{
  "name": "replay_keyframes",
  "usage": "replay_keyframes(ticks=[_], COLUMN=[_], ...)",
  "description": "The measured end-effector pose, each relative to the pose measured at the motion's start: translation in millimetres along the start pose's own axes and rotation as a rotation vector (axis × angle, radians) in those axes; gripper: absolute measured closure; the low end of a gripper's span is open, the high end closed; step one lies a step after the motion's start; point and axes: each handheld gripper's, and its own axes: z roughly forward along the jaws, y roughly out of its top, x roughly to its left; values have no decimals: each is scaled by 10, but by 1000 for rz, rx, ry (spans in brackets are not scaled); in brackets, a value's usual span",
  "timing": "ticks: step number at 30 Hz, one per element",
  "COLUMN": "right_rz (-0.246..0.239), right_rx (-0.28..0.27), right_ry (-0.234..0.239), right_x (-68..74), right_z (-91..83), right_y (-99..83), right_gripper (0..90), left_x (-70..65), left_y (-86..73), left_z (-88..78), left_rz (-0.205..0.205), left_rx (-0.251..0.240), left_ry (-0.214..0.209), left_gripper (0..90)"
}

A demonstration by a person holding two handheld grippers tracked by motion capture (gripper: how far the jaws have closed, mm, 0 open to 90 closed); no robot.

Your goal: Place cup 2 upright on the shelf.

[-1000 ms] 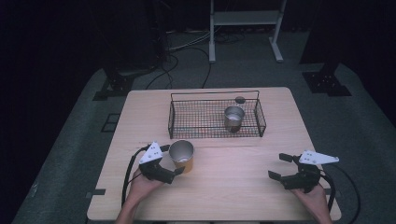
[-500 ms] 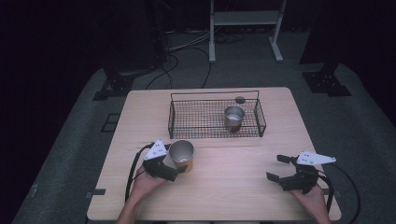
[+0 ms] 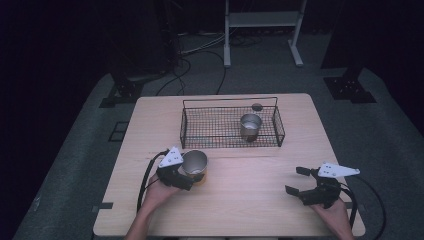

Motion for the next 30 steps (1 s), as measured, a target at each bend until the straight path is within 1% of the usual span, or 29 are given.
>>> replay_keyframes(ticks=[1,2,3,7,12,16,18,20,23,28,30], right_rz=[1,1,1,4,8,10,14,18,23,17,19], right_rx=[-4,-4,-2,-1,-5,-3,0,8,14,12,8], right_ry=[1,1,0,0,-3,-20,-26,-32,-34,-30,-27], right_x=[-1,-1,-5,-11,-28,-50,-66,-75,-87,-80,-79], right_z=[1,1,4,9,2,1,0,-2,5,22,31], right_y=[-1,-1,-3,-13,-27,-43,-61,-77,-95,-91,-87], right_gripper=[83,83,83,83,83,84,86,87,87,87,87], left_x=[6,8,9,17,37,68,78,86,88,77,72], left_y=[-3,-3,-2,-3,-5,-14,-16,-16,19,101,130], left_z=[-3,-6,-11,-23,-35,-48,-56,-61,-65,-95,-118], left_rz=[-1,1,2,7,-6,-26,-26,-31,-29,-16,-21], left_rx=[4,4,4,7,6,-2,-1,-3,7,-4,-14], left_ry=[-5,-3,-3,-7,-8,-23,-20,-26,-30,-37,-37], left_gripper=[100,100,124,132,134,134,135,135,135,136,136])
